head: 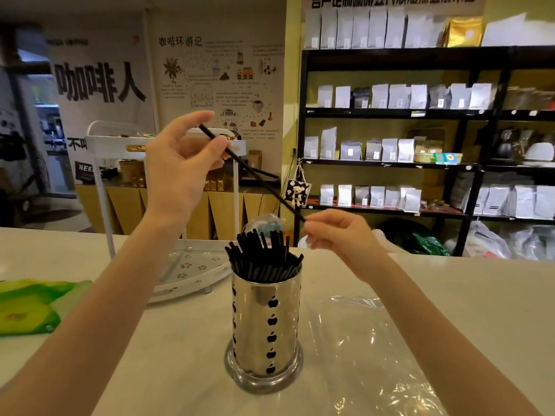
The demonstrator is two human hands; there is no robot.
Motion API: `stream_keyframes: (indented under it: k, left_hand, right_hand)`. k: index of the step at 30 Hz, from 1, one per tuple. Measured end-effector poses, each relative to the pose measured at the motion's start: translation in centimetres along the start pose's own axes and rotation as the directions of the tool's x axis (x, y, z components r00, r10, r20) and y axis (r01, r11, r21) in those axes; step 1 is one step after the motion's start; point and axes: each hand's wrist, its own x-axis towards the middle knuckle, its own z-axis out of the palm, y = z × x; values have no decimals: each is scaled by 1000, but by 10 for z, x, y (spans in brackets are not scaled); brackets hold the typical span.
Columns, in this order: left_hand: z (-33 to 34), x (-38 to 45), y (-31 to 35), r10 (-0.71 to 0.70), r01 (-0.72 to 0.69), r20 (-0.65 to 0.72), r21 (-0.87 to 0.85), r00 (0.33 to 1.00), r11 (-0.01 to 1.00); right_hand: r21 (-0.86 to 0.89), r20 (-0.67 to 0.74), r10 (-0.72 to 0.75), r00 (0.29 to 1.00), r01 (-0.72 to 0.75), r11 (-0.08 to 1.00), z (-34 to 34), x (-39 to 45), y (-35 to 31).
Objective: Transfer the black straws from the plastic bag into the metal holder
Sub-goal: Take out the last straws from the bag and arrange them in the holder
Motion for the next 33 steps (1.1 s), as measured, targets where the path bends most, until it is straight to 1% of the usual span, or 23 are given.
stream_keyframes:
  k: [2,3,5,7,10,14,16,18,23,24,26,28,29,31,33]
  left_hand:
    - [-2,0,-2,22,-22,-8,48,1000,999]
    - [-4,-1,-4,44,-44,2,79,999,996]
    - [-6,-4,-5,86,-91,44,135,995,987]
    - [-8,-7,-8,84,-105,119,189,989,976]
    - [-6,-16,-14,31,-100,245,272,969,957]
    - [1,-26,-26,2,-128,342,347,940,929]
    - [5,-30,-31,-11,-142,376,377,927,915]
    - [8,-34,-34,-28,-148,403,400,915,905]
    - [13,-41,-36,-89,-137,451,444,888,886]
    - [13,-42,-37,-115,-131,473,457,874,880]
    - [12,-43,-40,-189,-125,539,492,821,862]
    - [13,-43,-43,-251,-107,591,503,767,858]
    - [14,-44,-42,-262,-90,596,495,759,864]
    - [16,-44,-38,-246,-63,578,462,778,885]
    - [18,-44,-34,-221,-57,573,426,789,903]
  right_hand:
    - [-130,40,29,999,-24,991,6,2,7]
    - [-144,37,51,998,-45,989,8,3,10]
    - [-91,15,88,996,-86,992,7,5,13]
    - [-9,23,108,994,-108,994,5,5,12]
    - [20,139,85,987,-89,996,2,1,9]
    - [-78,281,52,958,-31,996,0,-6,8]
    - [-103,315,43,948,-11,995,2,-8,10]
    - [-123,308,31,951,7,992,3,-9,11]
    - [-165,228,3,974,36,986,2,-10,9]
    - [-153,206,-10,978,42,987,1,-10,7]
    - [-83,138,-45,989,56,995,1,-10,3]
    - [19,28,-66,997,65,998,0,-9,0]
    - [65,-41,-68,997,71,995,0,-8,-1]
    - [145,-180,-76,981,103,984,-1,-7,-4]
    - [218,-313,-79,947,153,964,-4,-5,-8]
